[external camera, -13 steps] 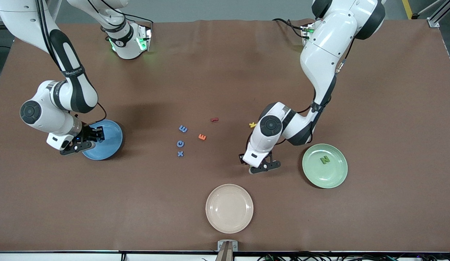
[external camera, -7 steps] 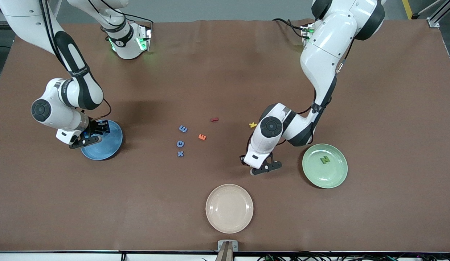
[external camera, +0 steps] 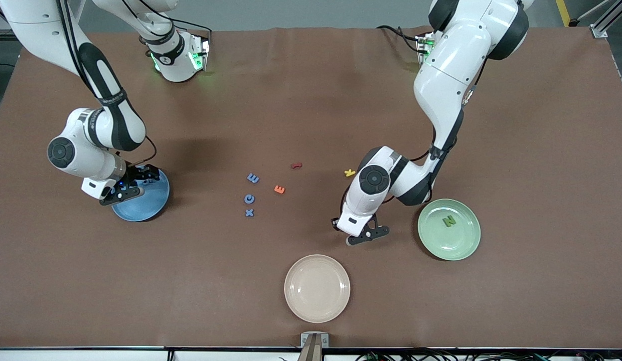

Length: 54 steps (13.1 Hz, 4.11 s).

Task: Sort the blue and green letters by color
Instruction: 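Drop the green C on the green plate while the right gripper grasps the blue m, then carry the blue m to the blue plate while the left gripper grasps the green B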

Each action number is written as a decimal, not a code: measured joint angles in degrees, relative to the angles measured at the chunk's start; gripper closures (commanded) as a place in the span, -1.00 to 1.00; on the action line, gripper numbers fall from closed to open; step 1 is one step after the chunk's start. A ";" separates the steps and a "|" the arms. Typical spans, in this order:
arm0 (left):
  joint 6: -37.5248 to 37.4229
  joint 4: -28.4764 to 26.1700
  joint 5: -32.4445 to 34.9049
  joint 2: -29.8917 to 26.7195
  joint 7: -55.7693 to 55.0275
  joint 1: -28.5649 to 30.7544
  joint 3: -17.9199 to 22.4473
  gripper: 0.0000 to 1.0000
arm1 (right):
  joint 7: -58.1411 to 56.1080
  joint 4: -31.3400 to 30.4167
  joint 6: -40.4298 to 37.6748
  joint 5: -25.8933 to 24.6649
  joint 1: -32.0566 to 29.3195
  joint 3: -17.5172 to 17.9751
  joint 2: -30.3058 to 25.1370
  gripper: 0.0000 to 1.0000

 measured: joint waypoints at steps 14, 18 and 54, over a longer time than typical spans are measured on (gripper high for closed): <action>-21.42 -7.71 1.12 -16.76 10.55 14.01 0.71 0.97 | 65.17 8.30 -2.85 0.21 30.33 1.15 0.75 -0.73; -15.30 -17.85 1.27 -19.42 18.61 22.12 0.64 0.93 | 74.03 9.86 -0.46 1.63 34.34 1.15 4.06 -0.72; 0.04 -36.50 15.94 -21.81 14.03 19.85 -20.84 -0.24 | 40.04 9.12 -7.02 2.29 15.21 -0.87 0.43 0.73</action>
